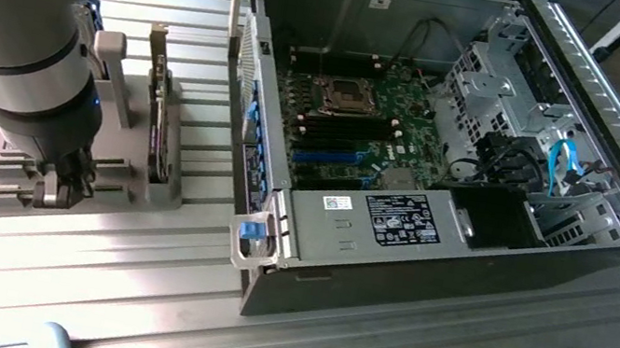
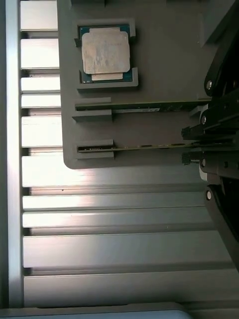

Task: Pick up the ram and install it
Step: 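Pick up the ram and move it above insertion slot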

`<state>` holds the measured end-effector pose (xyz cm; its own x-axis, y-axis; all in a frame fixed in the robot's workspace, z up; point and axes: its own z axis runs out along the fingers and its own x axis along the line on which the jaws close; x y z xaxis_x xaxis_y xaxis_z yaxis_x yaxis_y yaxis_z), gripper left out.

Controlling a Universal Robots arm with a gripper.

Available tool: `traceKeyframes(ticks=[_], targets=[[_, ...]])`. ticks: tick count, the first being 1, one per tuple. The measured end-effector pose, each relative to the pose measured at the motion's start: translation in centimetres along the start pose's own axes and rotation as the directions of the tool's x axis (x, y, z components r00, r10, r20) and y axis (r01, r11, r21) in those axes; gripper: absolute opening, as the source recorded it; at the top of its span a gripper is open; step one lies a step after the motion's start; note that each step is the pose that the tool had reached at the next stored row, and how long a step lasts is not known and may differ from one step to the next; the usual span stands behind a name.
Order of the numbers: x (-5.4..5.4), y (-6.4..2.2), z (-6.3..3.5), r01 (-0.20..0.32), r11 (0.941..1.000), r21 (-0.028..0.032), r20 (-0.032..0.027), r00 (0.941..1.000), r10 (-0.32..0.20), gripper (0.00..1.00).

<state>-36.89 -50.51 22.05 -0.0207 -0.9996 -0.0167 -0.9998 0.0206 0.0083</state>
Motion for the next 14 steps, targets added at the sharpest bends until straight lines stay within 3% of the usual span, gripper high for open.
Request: traceKeyframes(ticks=[14], targets=[[-0.06,0.49,0.49,0.0,1.0,0.0001,-0.0009,1.0,0.0,0.24]])
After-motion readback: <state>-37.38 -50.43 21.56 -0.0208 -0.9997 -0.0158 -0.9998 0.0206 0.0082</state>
